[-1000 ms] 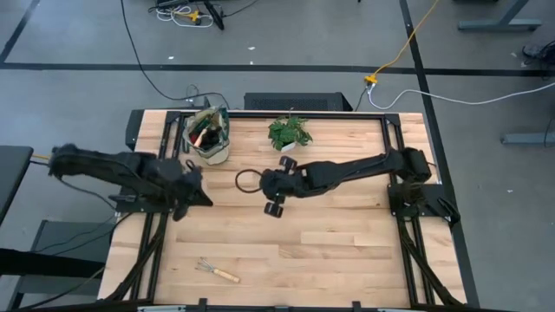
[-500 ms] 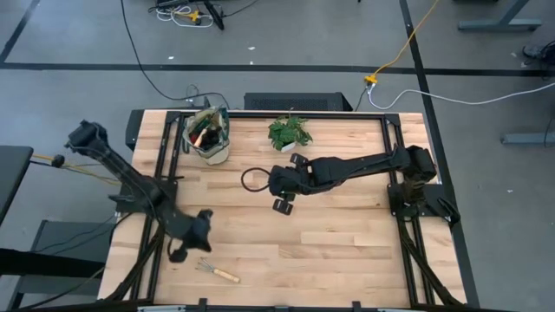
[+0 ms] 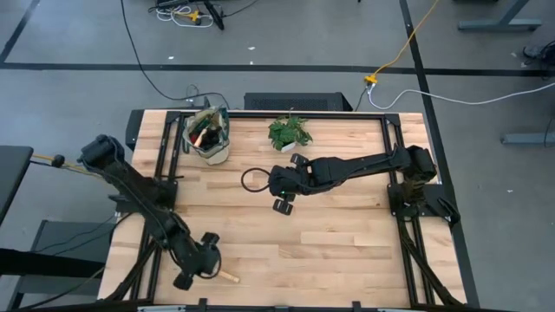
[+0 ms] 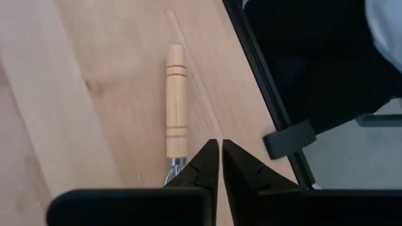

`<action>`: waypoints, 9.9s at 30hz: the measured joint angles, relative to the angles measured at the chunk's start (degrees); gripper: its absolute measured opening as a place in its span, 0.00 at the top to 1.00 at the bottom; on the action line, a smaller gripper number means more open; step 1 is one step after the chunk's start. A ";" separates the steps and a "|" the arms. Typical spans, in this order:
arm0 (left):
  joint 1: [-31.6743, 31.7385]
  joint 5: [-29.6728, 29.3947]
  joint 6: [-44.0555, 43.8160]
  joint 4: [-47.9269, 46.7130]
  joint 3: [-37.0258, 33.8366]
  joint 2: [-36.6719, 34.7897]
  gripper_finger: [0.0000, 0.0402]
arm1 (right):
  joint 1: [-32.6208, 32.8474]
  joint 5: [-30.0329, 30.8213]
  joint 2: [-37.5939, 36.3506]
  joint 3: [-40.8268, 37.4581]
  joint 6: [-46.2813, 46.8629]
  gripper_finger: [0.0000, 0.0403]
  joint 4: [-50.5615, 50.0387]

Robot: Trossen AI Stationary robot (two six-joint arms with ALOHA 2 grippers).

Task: Pick & Place Garden tools in Gardening bag
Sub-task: Put the light brown hand rake into the green gardening bag

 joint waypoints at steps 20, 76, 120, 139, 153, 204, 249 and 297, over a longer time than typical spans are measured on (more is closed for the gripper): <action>-0.26 -3.90 2.98 -6.89 8.10 10.95 0.52 | 0.00 -0.42 0.07 0.00 1.49 0.67 0.24; -0.49 -12.35 -0.04 -11.78 13.61 20.55 0.82 | 0.00 -0.37 0.09 -0.07 1.42 0.67 0.79; -6.60 -74.12 -7.16 -50.21 19.03 -29.39 0.82 | 0.59 -3.28 0.11 -0.07 2.48 0.67 5.18; -2.81 -91.44 2.01 -29.06 -1.90 -56.23 0.82 | 0.68 -2.30 0.11 -0.07 -4.04 0.67 12.03; 17.26 -91.34 1.22 -28.56 -1.89 -56.93 0.82 | 0.66 2.20 0.11 -0.04 -10.54 0.67 15.08; 72.83 -38.46 33.18 25.94 -22.34 -55.67 0.82 | -1.18 4.14 0.11 -0.02 -18.25 0.67 20.06; 102.18 -1.53 32.47 24.04 -22.57 -30.25 0.82 | -1.27 4.26 0.11 -0.02 -18.25 0.67 20.46; 102.16 7.46 24.62 33.47 -22.81 -18.20 0.78 | -1.27 4.24 0.11 -0.02 -18.12 0.67 19.87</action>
